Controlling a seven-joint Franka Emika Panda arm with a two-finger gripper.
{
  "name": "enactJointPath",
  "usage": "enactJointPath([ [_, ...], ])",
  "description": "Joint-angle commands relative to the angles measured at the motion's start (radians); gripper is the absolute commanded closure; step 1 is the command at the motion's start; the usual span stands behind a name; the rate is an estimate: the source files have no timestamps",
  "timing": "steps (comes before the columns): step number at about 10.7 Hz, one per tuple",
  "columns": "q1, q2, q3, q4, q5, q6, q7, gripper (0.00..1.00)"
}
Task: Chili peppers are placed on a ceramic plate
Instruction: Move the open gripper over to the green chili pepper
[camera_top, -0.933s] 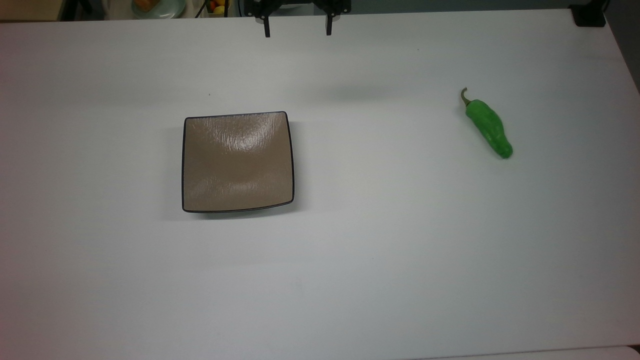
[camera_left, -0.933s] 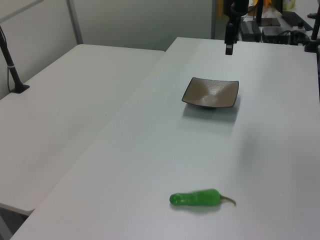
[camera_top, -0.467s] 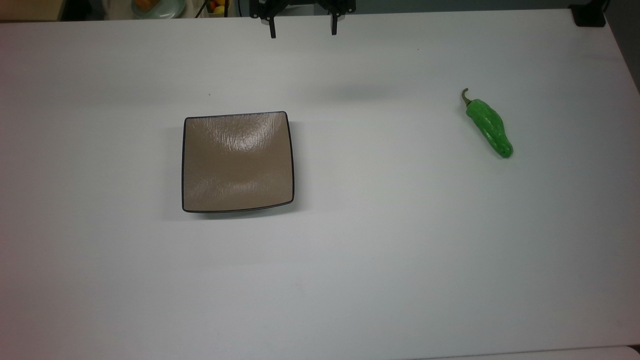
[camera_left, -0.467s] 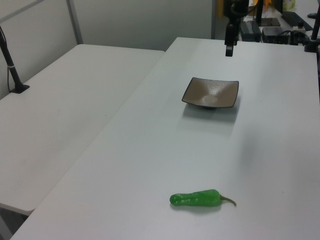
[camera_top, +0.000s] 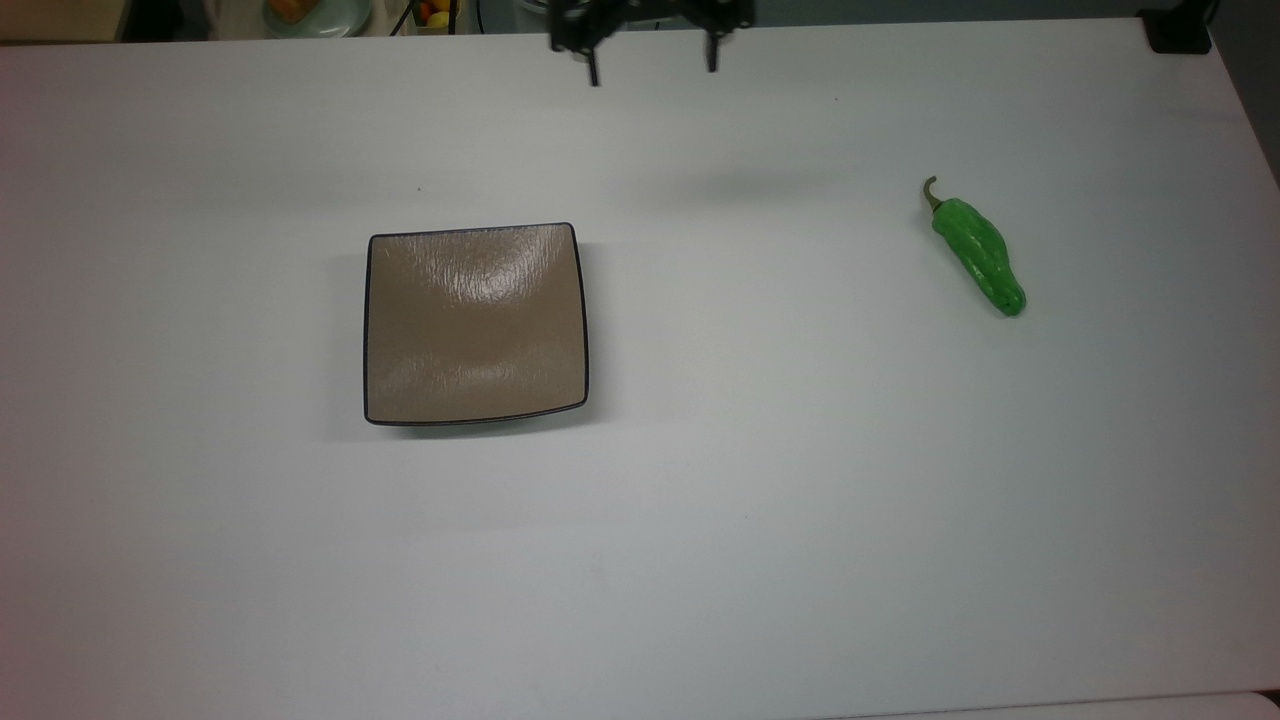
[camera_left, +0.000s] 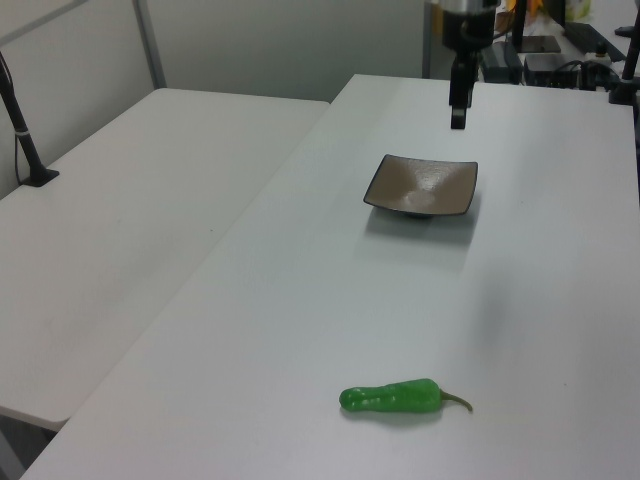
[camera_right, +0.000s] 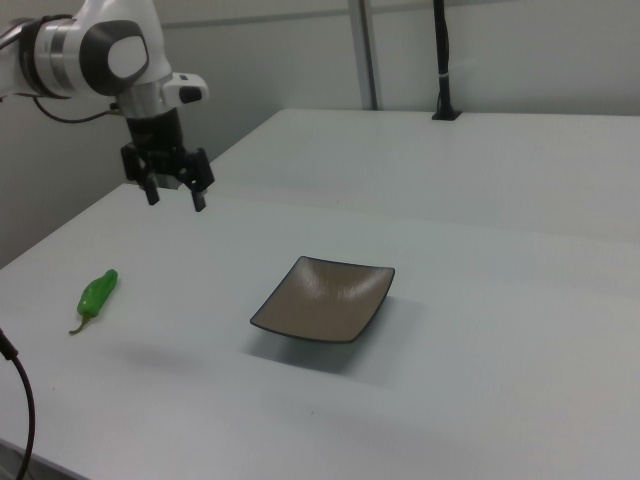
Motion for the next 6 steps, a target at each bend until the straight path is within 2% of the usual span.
enactJointPath([
  [1, 0.056, 0.048, 0.042, 0.024, 0.035, 0.012, -0.007, 0.00],
  [2, 0.056, 0.068, 0.092, 0.035, 0.021, 0.013, -0.001, 0.00],
  [6, 0.061, 0.136, 0.204, 0.018, 0.018, 0.107, 0.002, 0.00],
])
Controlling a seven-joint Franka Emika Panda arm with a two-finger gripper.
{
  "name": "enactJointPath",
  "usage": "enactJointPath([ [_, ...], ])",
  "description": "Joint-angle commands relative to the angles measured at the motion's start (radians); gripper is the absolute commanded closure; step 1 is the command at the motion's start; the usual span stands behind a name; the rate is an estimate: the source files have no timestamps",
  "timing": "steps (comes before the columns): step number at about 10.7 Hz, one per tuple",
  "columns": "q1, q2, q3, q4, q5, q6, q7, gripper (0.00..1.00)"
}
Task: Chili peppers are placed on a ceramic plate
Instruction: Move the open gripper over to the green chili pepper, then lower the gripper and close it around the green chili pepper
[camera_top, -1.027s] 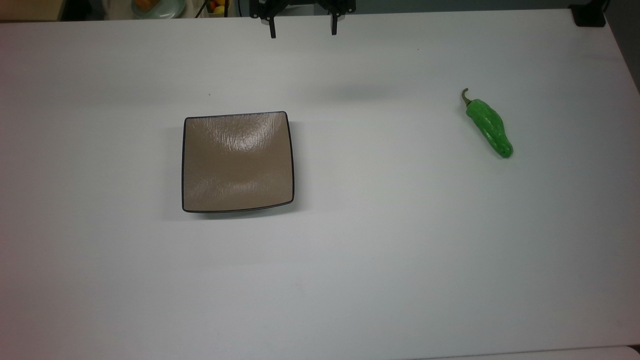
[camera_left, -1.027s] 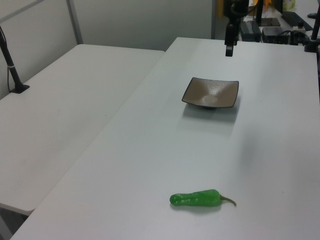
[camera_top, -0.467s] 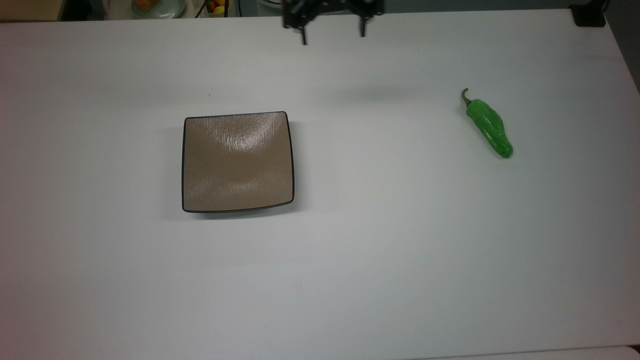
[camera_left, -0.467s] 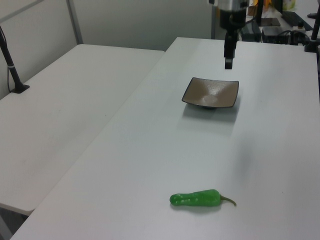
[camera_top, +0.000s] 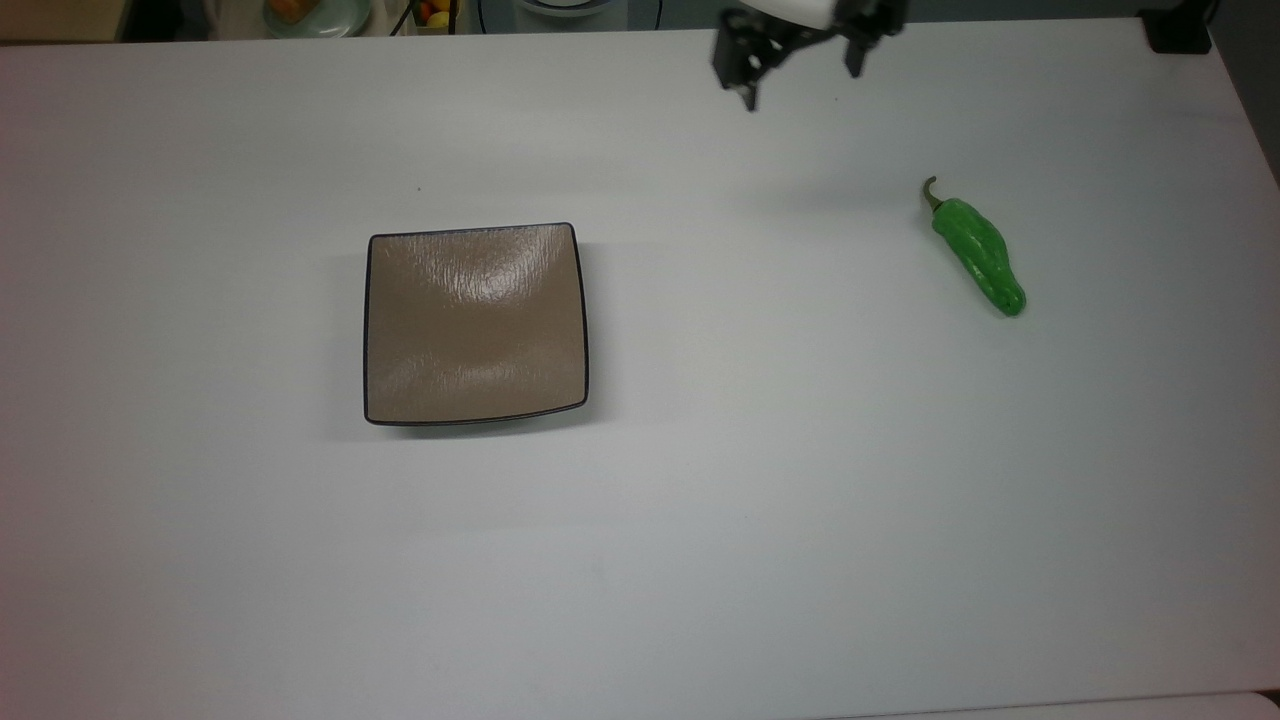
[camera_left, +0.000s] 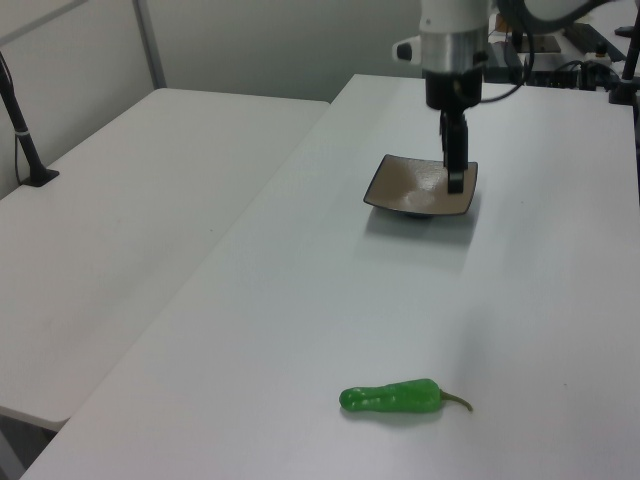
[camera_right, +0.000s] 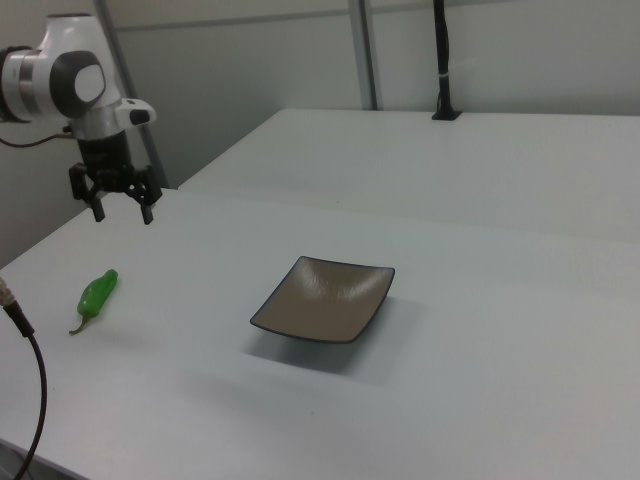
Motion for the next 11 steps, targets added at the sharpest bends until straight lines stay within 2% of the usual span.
enactJointPath([
  [1, 0.006, 0.069, 0.064, -0.001, -0.004, 0.083, 0.009, 0.00],
  [5, 0.081, 0.181, 0.088, 0.008, -0.024, 0.217, 0.176, 0.00],
  [7, 0.105, 0.231, 0.130, 0.010, -0.087, 0.284, 0.271, 0.00],
  [9, 0.110, 0.305, 0.190, 0.010, -0.200, 0.342, 0.391, 0.00],
  [11, 0.128, 0.349, 0.210, 0.010, -0.237, 0.402, 0.446, 0.00],
])
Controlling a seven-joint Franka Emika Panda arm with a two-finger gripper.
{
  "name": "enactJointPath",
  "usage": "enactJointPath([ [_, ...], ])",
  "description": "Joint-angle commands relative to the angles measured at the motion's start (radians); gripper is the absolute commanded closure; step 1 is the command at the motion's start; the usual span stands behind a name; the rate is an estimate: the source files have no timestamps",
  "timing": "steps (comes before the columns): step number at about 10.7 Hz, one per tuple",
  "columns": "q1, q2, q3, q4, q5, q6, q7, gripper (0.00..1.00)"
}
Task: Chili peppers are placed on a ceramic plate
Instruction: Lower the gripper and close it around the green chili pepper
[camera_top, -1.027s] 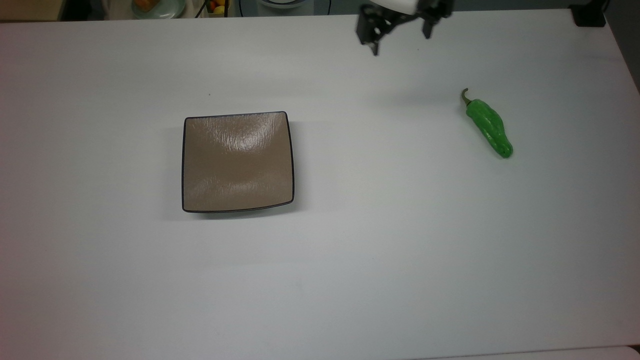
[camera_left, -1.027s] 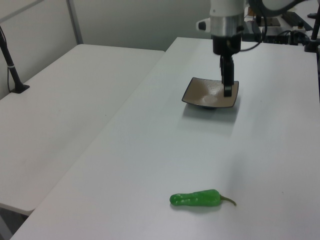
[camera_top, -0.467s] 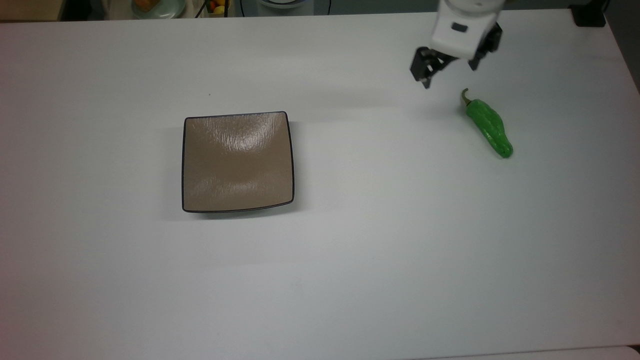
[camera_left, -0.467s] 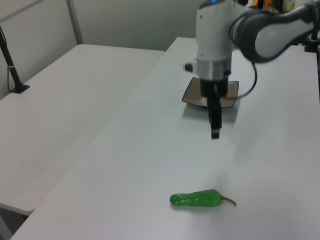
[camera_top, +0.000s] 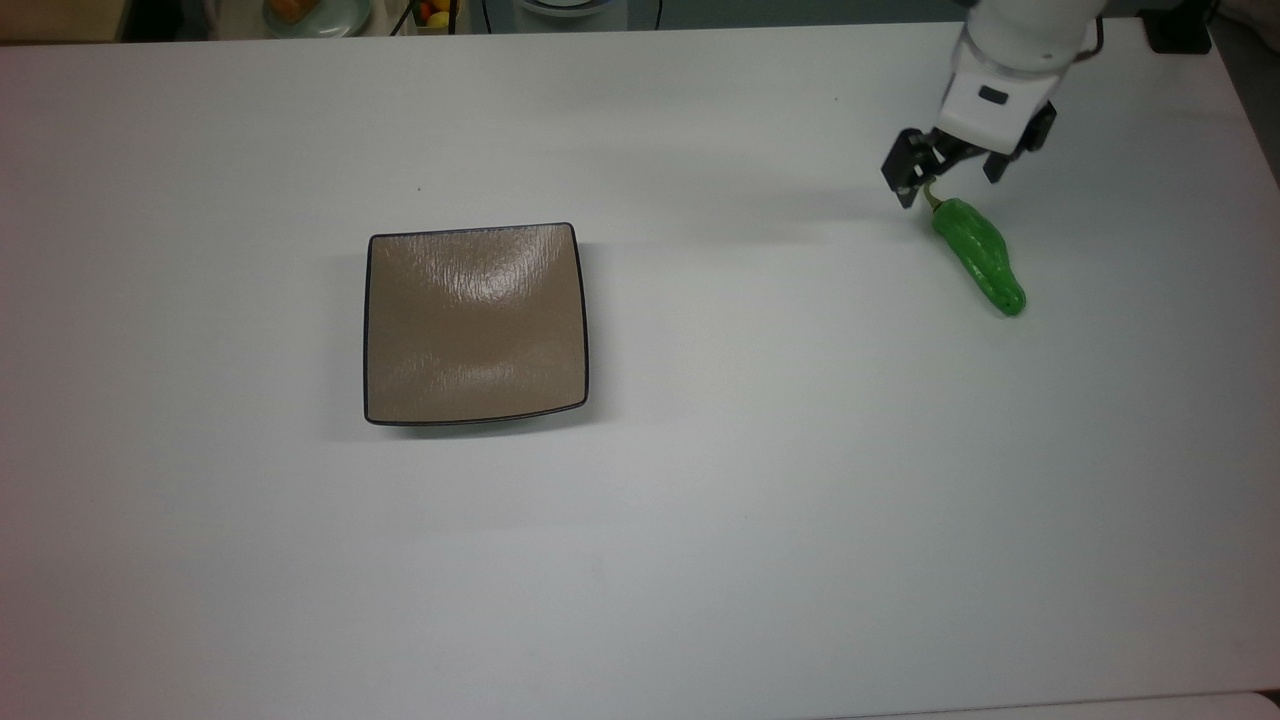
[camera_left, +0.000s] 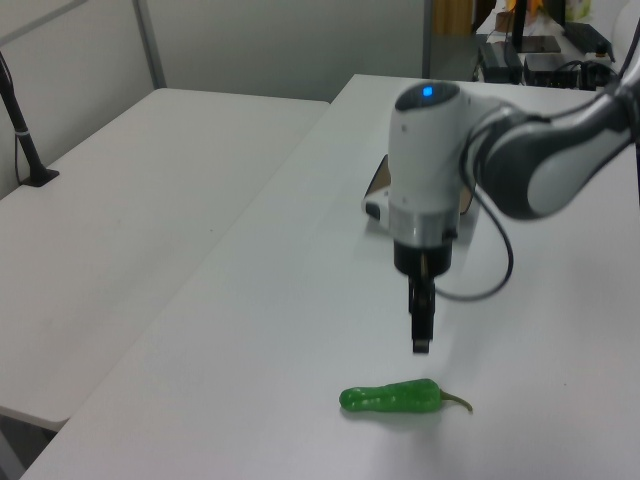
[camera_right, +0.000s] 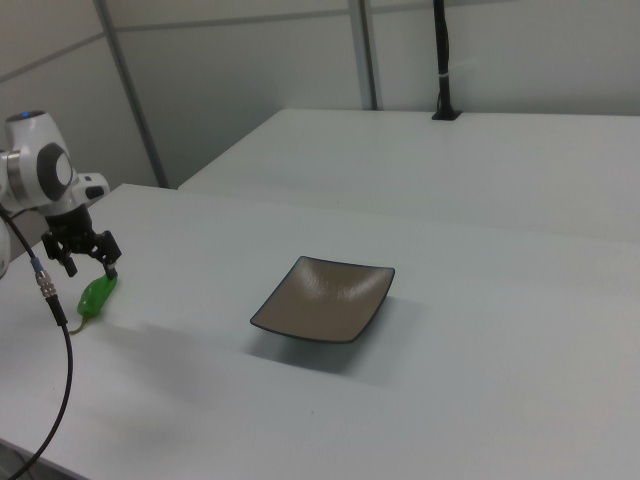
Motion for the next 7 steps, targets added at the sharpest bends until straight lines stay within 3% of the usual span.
enactJointPath([
  [1, 0.029, 0.064, 0.019, 0.008, -0.064, 0.080, 0.072, 0.00],
  [7, 0.036, 0.125, 0.027, 0.008, -0.123, 0.160, 0.078, 0.00],
])
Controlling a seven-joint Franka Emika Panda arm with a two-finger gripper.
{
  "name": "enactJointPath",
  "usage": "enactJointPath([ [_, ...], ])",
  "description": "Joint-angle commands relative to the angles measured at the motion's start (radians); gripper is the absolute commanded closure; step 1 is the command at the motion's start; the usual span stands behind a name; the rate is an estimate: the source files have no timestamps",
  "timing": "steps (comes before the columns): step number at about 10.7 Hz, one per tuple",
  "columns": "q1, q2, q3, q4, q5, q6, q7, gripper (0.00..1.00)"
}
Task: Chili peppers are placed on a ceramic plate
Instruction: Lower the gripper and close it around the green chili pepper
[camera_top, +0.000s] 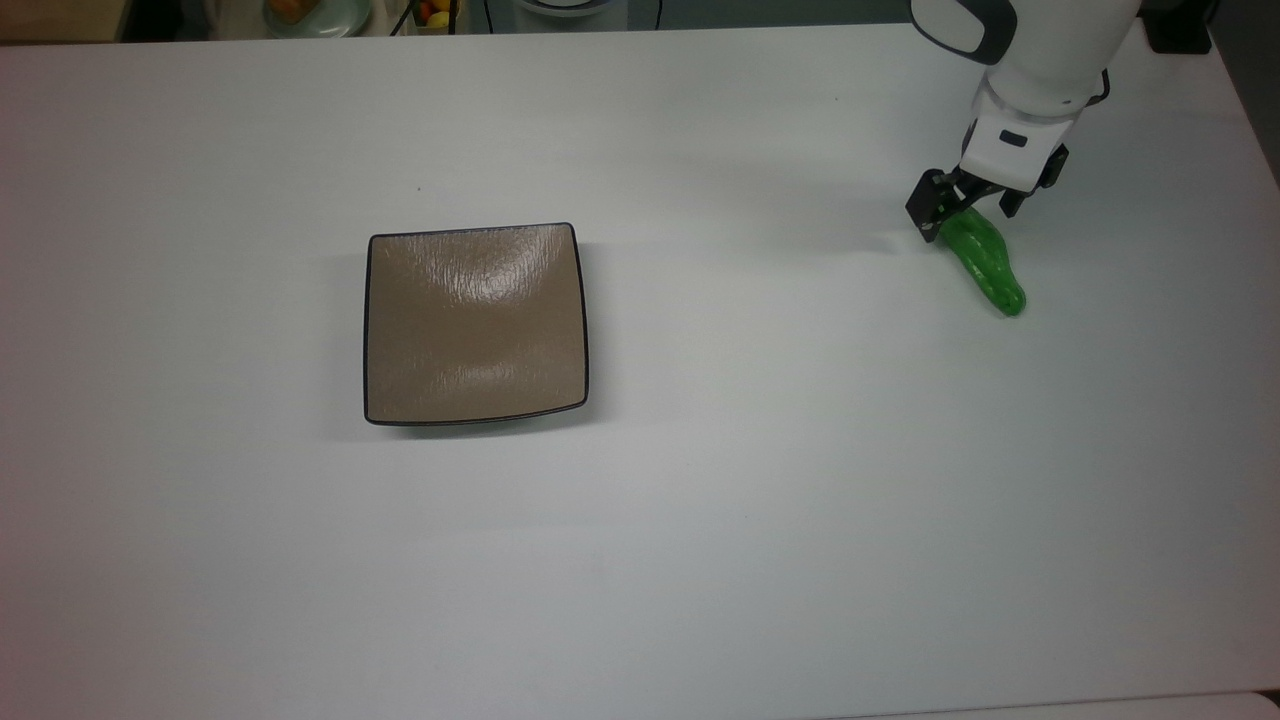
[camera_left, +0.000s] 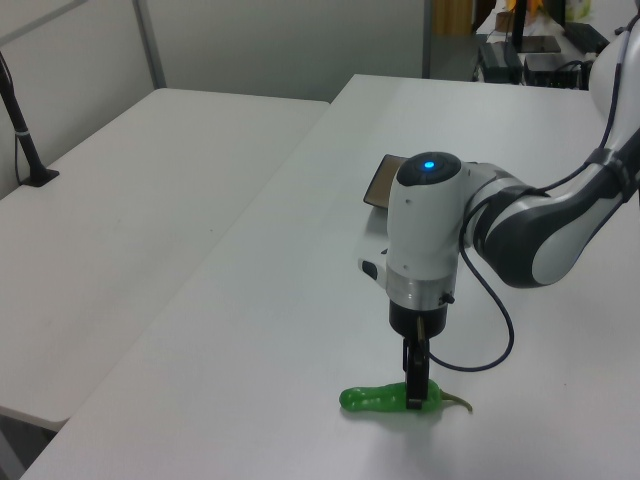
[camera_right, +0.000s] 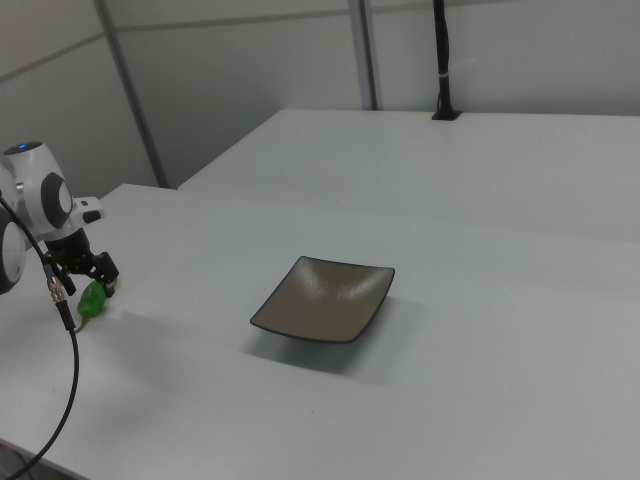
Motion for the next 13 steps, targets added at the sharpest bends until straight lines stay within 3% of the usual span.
enactJointPath([
  [1, 0.005, 0.021, 0.007, 0.005, -0.060, 0.044, 0.023, 0.09],
  [2, 0.005, 0.021, 0.007, 0.003, -0.060, 0.045, 0.021, 0.20],
  [4, 0.005, 0.021, 0.007, 0.003, -0.059, 0.047, 0.020, 0.34],
  [6, 0.004, 0.021, 0.007, 0.002, -0.059, 0.050, 0.015, 0.61],
  [8, 0.002, 0.019, 0.007, 0.002, -0.057, 0.051, 0.015, 0.98],
  [10, -0.006, -0.005, 0.007, 0.003, -0.045, 0.039, 0.018, 1.00],
  [13, -0.033, -0.123, 0.007, -0.012, -0.024, -0.020, 0.018, 1.00],
])
